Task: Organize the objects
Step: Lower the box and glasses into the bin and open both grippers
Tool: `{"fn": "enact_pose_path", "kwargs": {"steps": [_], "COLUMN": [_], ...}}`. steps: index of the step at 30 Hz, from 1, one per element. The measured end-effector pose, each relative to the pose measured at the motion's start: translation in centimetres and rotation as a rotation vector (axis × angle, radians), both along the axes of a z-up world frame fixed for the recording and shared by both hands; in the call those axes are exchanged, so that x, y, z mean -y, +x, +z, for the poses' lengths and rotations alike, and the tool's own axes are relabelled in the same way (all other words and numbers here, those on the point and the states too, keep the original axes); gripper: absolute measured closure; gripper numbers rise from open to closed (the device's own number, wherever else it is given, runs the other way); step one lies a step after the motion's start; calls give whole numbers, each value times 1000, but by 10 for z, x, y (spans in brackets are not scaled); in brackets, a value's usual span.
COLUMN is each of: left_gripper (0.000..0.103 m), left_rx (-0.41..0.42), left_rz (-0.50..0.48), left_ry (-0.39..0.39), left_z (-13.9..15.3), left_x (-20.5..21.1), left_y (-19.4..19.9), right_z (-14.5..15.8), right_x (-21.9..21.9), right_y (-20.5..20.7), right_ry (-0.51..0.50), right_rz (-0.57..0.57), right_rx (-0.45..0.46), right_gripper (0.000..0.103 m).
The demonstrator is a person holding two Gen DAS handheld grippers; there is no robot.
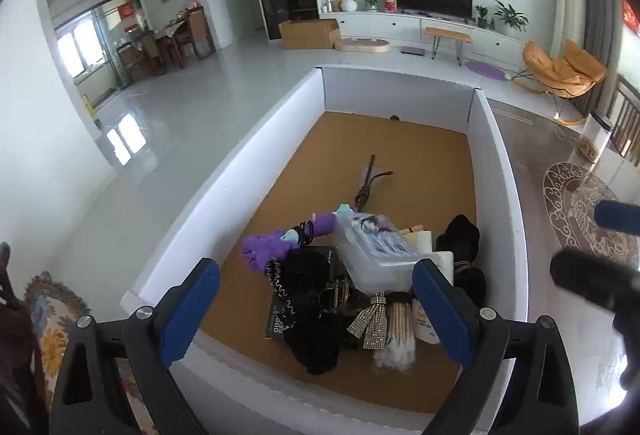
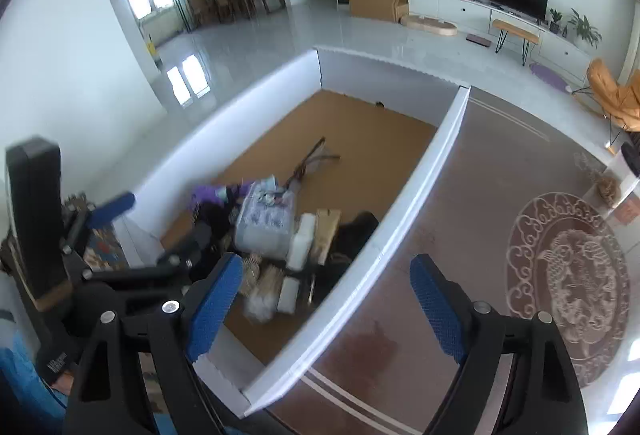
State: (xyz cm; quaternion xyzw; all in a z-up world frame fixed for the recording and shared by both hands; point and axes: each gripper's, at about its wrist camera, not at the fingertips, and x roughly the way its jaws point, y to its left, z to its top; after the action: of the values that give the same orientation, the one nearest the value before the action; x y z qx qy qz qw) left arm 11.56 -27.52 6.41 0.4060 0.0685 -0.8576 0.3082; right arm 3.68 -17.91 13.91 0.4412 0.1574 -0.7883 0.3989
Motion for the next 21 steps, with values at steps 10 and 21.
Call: {"fn": "enact_pose_path", "kwargs": {"steps": [10, 21], "left_gripper": [5, 5], "left_rx": [-10, -22], "left_rz": [47, 73], "left_ry": [17, 40], "left_z": [11, 11], "left_x": [6, 17], "left_y": [7, 9], "right_z": [-1, -8], "right_x": [24, 32], "right_y": [6, 4], "right_ry": [62, 93], "right_rz": [34, 40], "right_rx": [-27, -29], "right_gripper": [17, 17]}}
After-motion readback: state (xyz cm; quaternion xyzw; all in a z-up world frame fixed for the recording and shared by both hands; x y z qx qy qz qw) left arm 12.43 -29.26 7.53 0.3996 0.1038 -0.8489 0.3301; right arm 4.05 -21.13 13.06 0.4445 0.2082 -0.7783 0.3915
